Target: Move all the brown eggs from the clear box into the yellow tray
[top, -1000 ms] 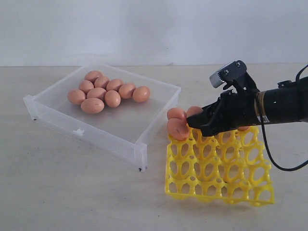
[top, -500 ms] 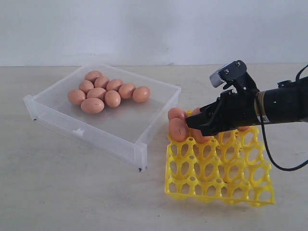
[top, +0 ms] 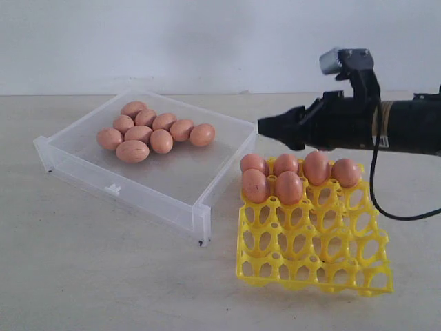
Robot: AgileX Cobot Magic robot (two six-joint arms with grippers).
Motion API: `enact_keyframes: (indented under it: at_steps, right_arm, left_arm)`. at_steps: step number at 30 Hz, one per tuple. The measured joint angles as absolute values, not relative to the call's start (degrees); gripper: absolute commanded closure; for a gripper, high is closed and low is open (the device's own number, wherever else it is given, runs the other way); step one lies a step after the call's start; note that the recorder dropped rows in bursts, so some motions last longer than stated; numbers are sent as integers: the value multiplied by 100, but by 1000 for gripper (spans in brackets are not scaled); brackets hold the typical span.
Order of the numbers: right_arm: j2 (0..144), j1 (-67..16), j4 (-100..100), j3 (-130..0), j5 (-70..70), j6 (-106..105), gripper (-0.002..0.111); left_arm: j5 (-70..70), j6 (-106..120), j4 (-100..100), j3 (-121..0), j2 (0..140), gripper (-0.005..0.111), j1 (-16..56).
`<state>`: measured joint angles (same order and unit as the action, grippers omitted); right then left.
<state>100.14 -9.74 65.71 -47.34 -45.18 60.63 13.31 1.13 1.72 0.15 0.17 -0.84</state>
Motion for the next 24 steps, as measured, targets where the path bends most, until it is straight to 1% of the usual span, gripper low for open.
enact_keyframes:
  at_steps: [2, 4, 7, 9, 12, 14, 17, 19, 21, 24]
  right_arm:
    - [9864, -989, 6219, -4765, -4765, 6079, 60]
    - [9761, -1150, 5878, -4928, -4886, 6091, 70]
    - [9722, -1611, 5644, -5359, -4917, 6091, 91]
    - [9722, -2088, 5610, -5701, -4747, 6072, 109]
    - [9713, -2874, 5598, -6312, -3694, 5743, 108]
    - [9713, -3423, 5609, -6777, -2477, 5247, 108]
    - [9947, -3983, 5629, -7446, -767, 4675, 108]
    - [10213, -4177, 5546, -7893, 232, 4531, 109]
    - [10552, -4246, 5060, -8295, 1322, 4369, 109]
    - [11176, -4216, 3346, -9003, 2848, 3023, 109]
  left_arm:
    - [1331, 113, 172, 15, 17, 111, -84]
    - [1331, 113, 172, 15, 17, 111, -84]
    - [1331, 113, 172, 15, 17, 111, -84]
    - [1331, 113, 172, 15, 17, 111, -84]
    - [1331, 113, 172, 15, 17, 111, -84]
    - [1331, 113, 172, 15, 17, 111, -84]
    - [1331, 113, 172, 15, 17, 111, -84]
    - [1331, 113, 172, 15, 17, 111, -84]
    - [1331, 113, 172, 15, 17, 111, -84]
    - [1331, 113, 172, 15, 17, 111, -84]
